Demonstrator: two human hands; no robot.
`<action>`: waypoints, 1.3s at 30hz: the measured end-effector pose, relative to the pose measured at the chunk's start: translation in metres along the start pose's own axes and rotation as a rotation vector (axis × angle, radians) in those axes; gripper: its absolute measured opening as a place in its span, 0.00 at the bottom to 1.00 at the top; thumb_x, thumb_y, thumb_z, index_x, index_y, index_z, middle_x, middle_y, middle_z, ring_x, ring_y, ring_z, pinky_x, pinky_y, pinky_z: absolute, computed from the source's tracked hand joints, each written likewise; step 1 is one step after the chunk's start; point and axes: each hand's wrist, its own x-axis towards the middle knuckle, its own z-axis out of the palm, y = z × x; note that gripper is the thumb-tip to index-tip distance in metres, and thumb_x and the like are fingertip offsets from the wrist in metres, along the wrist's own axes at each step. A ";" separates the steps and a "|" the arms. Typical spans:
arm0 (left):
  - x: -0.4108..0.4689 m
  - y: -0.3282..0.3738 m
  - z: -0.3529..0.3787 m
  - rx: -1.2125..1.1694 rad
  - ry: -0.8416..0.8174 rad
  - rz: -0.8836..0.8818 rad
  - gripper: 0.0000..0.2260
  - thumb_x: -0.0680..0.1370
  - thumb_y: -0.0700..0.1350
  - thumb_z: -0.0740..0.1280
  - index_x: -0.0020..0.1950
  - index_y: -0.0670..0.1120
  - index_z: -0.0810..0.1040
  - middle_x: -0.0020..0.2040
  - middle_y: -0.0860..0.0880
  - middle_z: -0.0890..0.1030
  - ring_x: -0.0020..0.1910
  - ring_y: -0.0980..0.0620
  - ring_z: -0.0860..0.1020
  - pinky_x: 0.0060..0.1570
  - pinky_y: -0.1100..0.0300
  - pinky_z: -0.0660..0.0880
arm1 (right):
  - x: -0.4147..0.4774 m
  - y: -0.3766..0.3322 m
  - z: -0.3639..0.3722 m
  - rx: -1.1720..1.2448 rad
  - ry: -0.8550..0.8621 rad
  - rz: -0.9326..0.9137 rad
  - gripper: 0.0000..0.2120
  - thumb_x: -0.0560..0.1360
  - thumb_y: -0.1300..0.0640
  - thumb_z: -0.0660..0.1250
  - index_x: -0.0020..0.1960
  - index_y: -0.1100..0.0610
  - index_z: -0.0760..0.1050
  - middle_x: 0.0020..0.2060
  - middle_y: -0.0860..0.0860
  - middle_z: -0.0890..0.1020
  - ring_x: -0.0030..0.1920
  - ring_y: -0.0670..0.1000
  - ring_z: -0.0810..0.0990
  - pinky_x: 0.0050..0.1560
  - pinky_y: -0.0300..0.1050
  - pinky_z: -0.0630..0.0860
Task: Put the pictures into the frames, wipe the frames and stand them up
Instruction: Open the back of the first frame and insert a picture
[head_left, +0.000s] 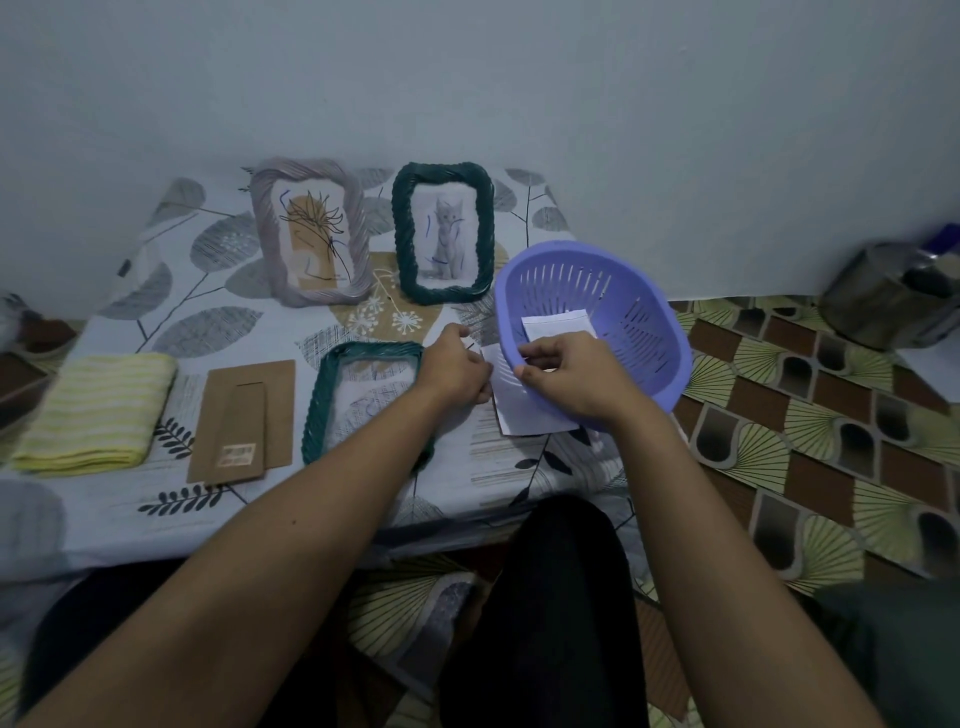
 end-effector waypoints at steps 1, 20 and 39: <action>-0.001 0.002 -0.002 0.020 0.015 0.005 0.26 0.78 0.30 0.66 0.73 0.44 0.63 0.44 0.43 0.77 0.34 0.46 0.78 0.30 0.54 0.78 | 0.000 0.001 0.000 0.011 -0.003 0.006 0.15 0.78 0.53 0.69 0.64 0.55 0.80 0.55 0.51 0.85 0.54 0.47 0.80 0.55 0.42 0.74; -0.026 0.031 -0.003 -0.087 -0.100 0.022 0.08 0.80 0.43 0.67 0.55 0.40 0.77 0.44 0.43 0.85 0.30 0.49 0.82 0.29 0.58 0.78 | 0.054 0.038 -0.008 -0.400 -0.193 0.373 0.14 0.73 0.52 0.72 0.55 0.60 0.81 0.51 0.58 0.82 0.48 0.59 0.79 0.51 0.51 0.80; -0.029 0.030 -0.004 -0.089 -0.095 0.024 0.08 0.81 0.44 0.68 0.58 0.41 0.75 0.45 0.44 0.84 0.28 0.51 0.81 0.27 0.60 0.77 | 0.051 0.039 -0.001 -0.495 -0.096 0.349 0.09 0.73 0.58 0.69 0.41 0.60 0.70 0.39 0.57 0.75 0.39 0.58 0.74 0.41 0.47 0.70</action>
